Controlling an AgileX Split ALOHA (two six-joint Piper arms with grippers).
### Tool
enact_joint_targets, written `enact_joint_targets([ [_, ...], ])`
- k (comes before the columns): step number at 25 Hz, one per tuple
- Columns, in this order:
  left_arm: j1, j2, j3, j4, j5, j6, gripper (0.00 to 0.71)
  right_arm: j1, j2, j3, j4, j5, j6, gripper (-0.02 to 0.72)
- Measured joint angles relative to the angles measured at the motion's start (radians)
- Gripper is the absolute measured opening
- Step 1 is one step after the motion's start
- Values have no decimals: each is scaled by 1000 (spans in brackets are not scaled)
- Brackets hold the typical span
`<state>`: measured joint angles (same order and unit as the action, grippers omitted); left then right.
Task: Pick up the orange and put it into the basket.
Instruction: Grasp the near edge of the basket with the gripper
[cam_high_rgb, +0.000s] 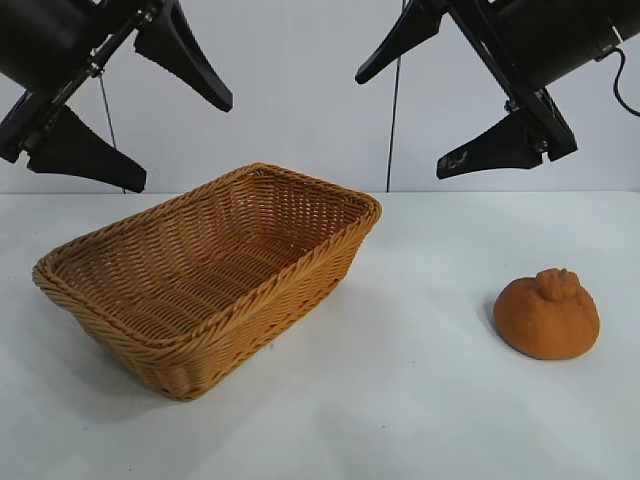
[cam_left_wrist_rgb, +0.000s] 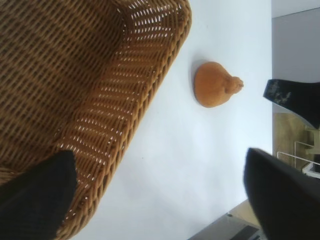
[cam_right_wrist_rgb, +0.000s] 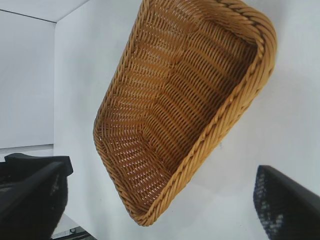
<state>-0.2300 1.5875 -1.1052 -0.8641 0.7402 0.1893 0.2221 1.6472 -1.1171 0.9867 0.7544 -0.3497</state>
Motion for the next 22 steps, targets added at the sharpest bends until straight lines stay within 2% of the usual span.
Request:
enact_joint_targets([
  [6,6,-110,0,183,9,-224,644,0,0,0,0,0,0,694],
  [10,4,-175,0,344,86,-456,644,0,0,0,-1,0,0,694],
  [12,-13,-191,0,426,135,-568,644,0,0,0,-1,0,0,694],
  [16,-75,-201,22,570,187,-798,644,0,0,0,-1,11,0,694],
  [18,-100,-201,51,628,183,-915,644,0,0,0,-1,23,0,694],
  [22,-108,-190,101,718,124,-1120,644,0,0,0,-1,22,0,694],
])
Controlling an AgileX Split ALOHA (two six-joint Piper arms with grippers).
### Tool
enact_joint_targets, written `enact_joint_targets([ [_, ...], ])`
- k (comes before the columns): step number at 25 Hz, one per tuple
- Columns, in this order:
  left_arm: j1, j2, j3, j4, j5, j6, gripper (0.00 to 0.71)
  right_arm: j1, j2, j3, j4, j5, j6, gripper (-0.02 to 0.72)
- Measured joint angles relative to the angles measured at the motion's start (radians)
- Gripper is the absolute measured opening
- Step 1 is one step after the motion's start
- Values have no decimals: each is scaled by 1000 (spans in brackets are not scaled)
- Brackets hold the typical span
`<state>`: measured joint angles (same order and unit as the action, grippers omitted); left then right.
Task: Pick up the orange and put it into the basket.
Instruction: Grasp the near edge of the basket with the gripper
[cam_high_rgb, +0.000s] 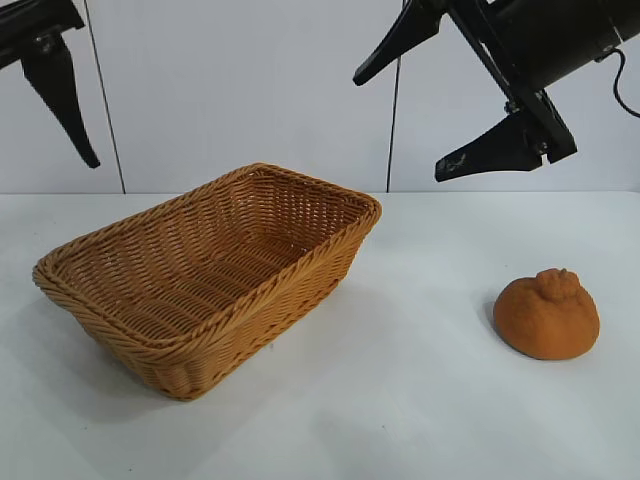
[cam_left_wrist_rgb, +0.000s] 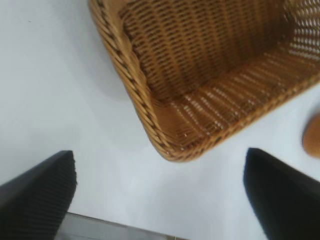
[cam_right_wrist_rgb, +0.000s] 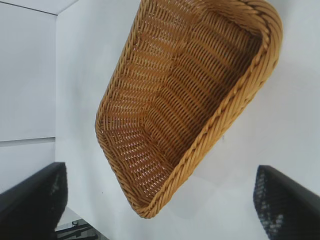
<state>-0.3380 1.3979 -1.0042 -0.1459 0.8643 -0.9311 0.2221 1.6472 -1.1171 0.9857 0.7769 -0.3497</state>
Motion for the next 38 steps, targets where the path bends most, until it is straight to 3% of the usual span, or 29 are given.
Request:
enact_joint_targets([
  [5,0,65,17,14,-80,-82,644,0,0,0,0,0,0,694],
  [21,0,357,18,-34,-283,-91,644,0,0,0,-3,-2,0,694],
  [31,0,452,19,-34,-315,-91,632,0,0,0,-3,-2,0,694],
  [34,0,452,19,-34,-317,-91,512,0,0,0,-3,-1,0,694],
  [38,0,452,19,-34,-317,-96,219,0,0,0,-3,-1,0,694],
])
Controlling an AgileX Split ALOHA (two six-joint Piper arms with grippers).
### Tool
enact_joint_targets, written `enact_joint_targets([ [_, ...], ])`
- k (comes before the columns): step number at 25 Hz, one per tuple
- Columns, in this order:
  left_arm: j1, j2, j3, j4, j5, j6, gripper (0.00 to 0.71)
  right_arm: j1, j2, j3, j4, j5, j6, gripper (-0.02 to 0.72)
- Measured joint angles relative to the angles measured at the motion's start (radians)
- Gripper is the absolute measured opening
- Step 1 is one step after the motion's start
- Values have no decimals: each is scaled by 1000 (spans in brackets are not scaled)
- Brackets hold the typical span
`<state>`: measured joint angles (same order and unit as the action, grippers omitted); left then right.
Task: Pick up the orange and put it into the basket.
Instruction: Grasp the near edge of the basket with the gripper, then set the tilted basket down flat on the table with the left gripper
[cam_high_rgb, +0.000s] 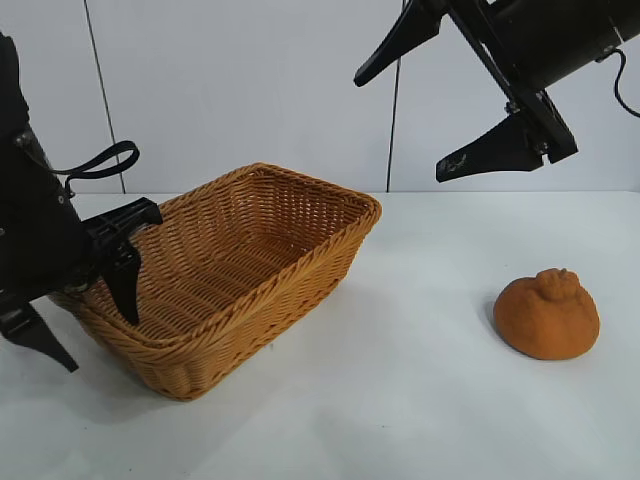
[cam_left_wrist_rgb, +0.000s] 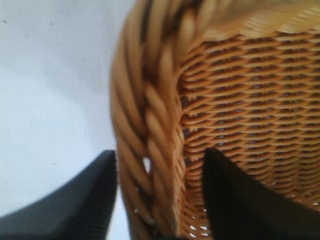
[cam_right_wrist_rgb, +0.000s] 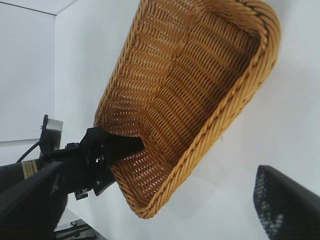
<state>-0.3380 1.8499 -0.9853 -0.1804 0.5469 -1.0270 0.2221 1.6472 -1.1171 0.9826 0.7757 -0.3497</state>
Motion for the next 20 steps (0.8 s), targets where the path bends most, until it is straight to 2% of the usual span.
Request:
enact_joint_targets([
  [2,0,0,0,-8,1,-14,99,0,0,0,0,1,0,694],
  [3,0,0,0,-10,-5,-17,86,0,0,0,0,1,0,694],
  [10,12,-9,-28,-68,26,26,84,0,0,0,-1,1,0,694],
  [20,111,-16,-212,-123,174,260,83,0,0,0,-5,1,0,694],
])
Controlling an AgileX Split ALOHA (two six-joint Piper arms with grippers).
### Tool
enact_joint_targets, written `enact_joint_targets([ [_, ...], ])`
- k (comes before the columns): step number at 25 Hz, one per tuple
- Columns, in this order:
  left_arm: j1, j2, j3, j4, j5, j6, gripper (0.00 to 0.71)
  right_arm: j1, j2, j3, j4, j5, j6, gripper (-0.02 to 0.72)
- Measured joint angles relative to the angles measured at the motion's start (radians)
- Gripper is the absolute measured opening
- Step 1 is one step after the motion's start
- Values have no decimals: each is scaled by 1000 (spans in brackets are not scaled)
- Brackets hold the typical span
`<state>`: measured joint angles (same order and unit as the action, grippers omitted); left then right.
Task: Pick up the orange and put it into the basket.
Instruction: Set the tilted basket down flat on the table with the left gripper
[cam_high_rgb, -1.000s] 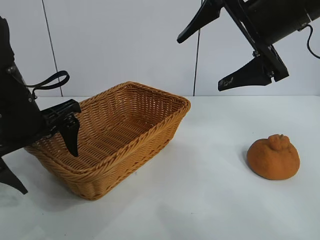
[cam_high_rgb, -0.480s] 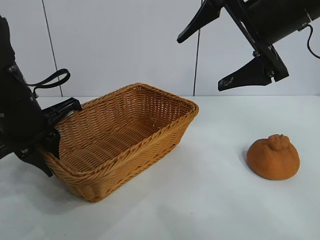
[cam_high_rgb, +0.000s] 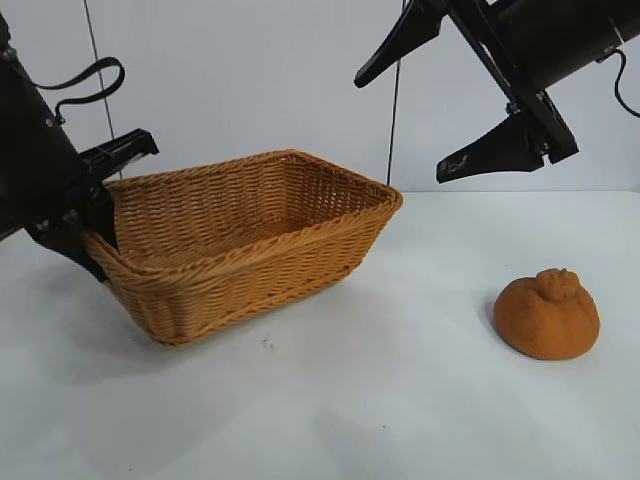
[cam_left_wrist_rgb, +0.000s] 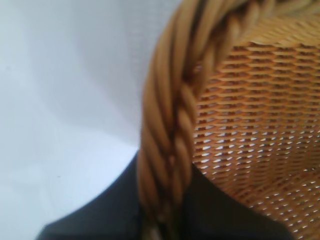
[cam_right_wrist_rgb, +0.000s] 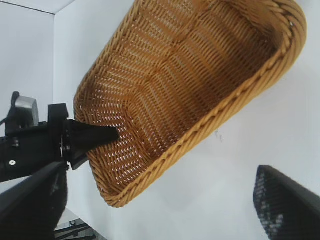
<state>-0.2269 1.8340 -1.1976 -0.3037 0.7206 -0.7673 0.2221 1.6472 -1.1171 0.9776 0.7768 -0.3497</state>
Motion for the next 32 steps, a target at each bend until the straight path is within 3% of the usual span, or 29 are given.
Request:
enact_joint_targets([
  [14,10,1,-114,-15,106,339,83,0,0,0,-1,1,0,694],
  [20,10,2,-138,-15,133,399,83,0,0,0,-2,5,0,694],
  [32,10,191,-324,-17,316,604,83,0,0,0,-3,9,3,694],
])
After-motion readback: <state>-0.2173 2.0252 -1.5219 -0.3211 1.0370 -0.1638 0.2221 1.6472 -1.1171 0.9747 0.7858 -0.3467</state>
